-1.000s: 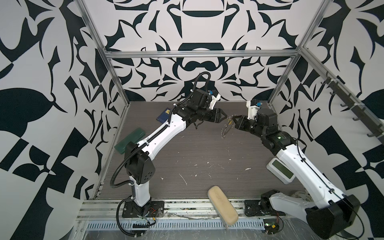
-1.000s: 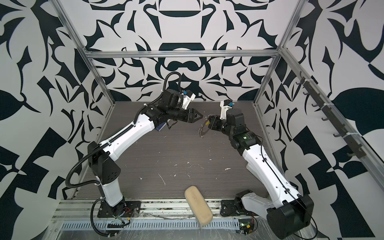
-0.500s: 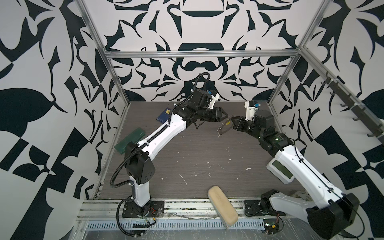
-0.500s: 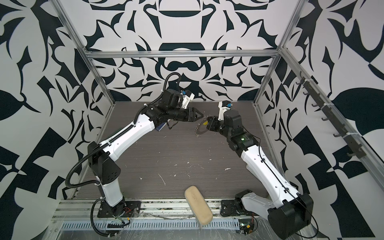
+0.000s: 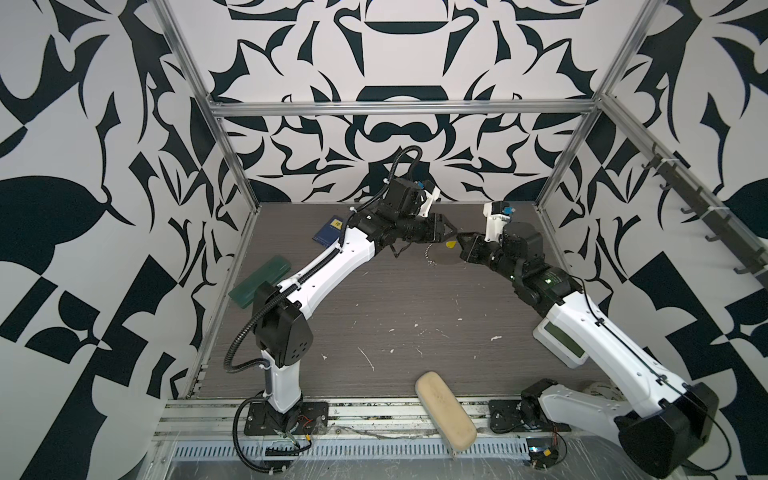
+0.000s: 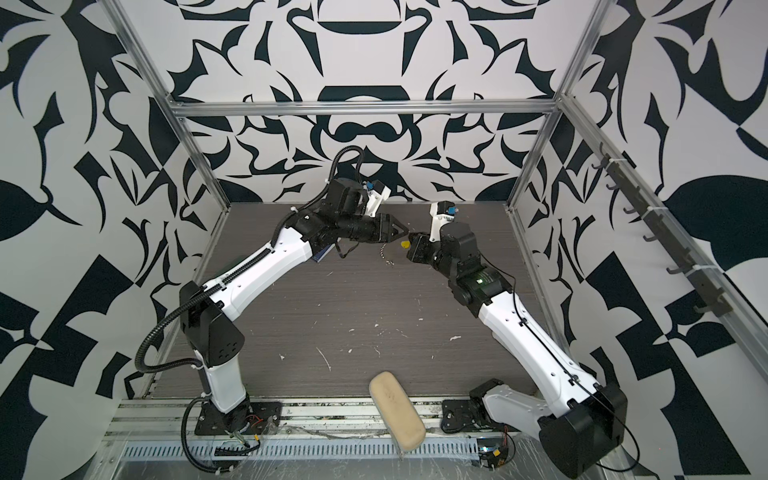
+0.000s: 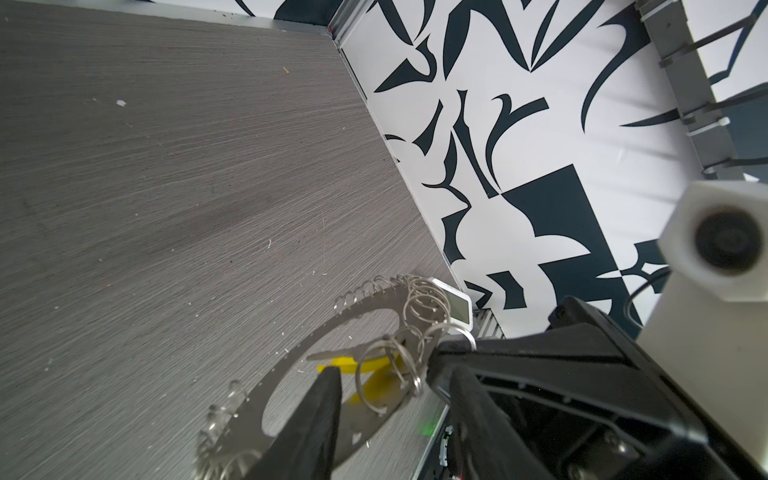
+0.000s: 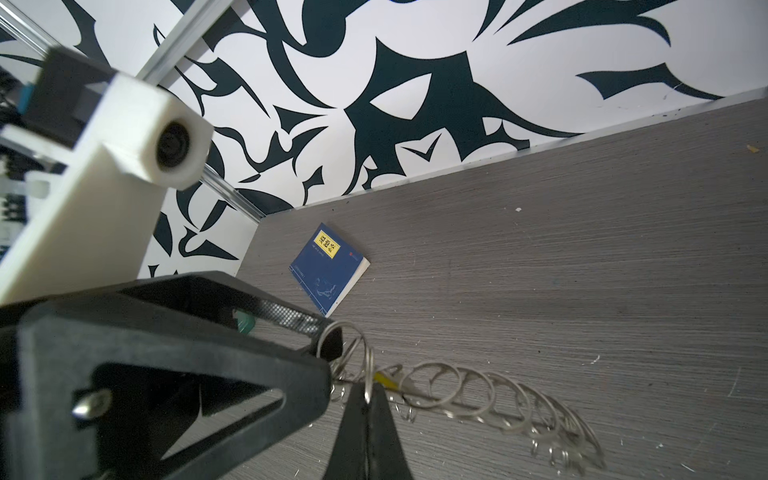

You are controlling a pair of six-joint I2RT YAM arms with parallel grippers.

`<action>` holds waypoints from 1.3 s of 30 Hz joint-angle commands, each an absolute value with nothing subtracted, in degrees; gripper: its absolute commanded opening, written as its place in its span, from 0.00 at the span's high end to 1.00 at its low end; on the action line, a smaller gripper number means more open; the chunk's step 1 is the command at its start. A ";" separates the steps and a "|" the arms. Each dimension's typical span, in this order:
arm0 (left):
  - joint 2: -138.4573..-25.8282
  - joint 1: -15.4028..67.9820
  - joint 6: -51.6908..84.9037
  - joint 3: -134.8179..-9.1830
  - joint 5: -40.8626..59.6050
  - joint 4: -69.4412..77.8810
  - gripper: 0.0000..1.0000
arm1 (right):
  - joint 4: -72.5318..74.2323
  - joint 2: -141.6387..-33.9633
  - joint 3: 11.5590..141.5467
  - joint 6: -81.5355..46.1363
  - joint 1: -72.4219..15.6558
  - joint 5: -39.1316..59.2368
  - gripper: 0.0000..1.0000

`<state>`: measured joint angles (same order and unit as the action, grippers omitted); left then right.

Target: Remove the keys from the keyring

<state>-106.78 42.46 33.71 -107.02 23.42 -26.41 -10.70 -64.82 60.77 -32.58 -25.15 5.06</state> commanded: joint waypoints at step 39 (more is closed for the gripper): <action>-95.90 41.84 -32.11 -99.12 30.09 -40.56 1.00 | -10.25 -53.45 61.01 -28.15 -26.19 11.12 0.52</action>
